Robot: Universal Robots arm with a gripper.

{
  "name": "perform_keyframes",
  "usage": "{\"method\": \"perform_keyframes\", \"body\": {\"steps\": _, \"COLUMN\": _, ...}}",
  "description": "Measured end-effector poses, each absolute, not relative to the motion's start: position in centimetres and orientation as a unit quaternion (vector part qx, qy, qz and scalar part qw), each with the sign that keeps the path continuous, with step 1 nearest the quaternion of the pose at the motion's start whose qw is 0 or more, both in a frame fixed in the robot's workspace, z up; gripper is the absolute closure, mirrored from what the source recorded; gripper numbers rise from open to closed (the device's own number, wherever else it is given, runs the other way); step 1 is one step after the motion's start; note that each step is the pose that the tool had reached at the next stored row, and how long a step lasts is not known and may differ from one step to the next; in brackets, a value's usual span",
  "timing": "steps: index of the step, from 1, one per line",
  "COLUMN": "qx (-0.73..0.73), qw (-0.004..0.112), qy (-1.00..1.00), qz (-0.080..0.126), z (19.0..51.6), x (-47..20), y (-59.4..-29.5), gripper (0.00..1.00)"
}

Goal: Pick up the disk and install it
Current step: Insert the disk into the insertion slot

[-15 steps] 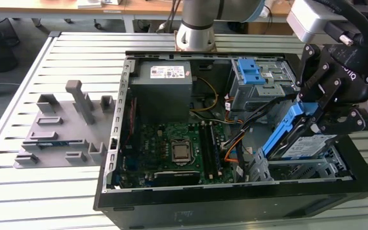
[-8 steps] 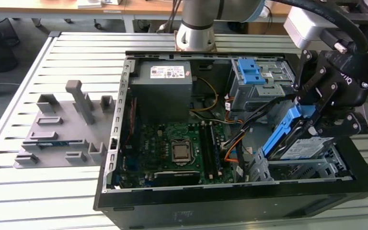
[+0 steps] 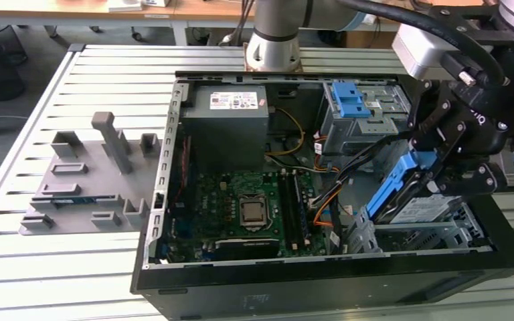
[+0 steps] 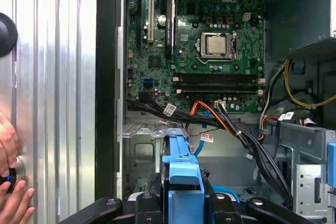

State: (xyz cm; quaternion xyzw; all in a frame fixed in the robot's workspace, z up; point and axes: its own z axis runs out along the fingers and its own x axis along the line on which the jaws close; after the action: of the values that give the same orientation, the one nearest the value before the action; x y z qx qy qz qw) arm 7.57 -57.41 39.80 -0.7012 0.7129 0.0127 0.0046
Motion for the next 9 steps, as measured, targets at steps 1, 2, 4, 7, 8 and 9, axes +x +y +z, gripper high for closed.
{"method": "perform_keyframes", "body": {"steps": 1, "qx": -0.701, "qw": 0.005, "qy": 0.713, "qz": 0.013, "z": 39.71, "x": 7.58, "y": -57.41, "gripper": 0.64}}
{"method": "perform_keyframes", "body": {"steps": 2, "qx": -0.701, "qw": 0.005, "qy": 0.713, "qz": 0.013, "z": 39.63, "x": 7.58, "y": -57.41, "gripper": 0.64}}
{"method": "perform_keyframes", "body": {"steps": 4, "qx": -0.701, "qw": 0.005, "qy": 0.713, "qz": 0.013, "z": 39.46, "x": 7.58, "y": -57.41, "gripper": 0.64}}
{"method": "perform_keyframes", "body": {"steps": 7, "qx": -0.701, "qw": 0.005, "qy": 0.713, "qz": 0.013, "z": 39.19, "x": 7.57, "y": -57.41, "gripper": 0.64}}
{"method": "perform_keyframes", "body": {"steps": 8, "qx": -0.701, "qw": 0.005, "qy": 0.713, "qz": 0.013, "z": 39.1, "x": 7.58, "y": -57.41, "gripper": 0.64}}
{"method": "perform_keyframes", "body": {"steps": 9, "qx": -0.701, "qw": 0.005, "qy": 0.713, "qz": 0.013, "z": 39.0, "x": 7.58, "y": -57.41, "gripper": 0.64}}
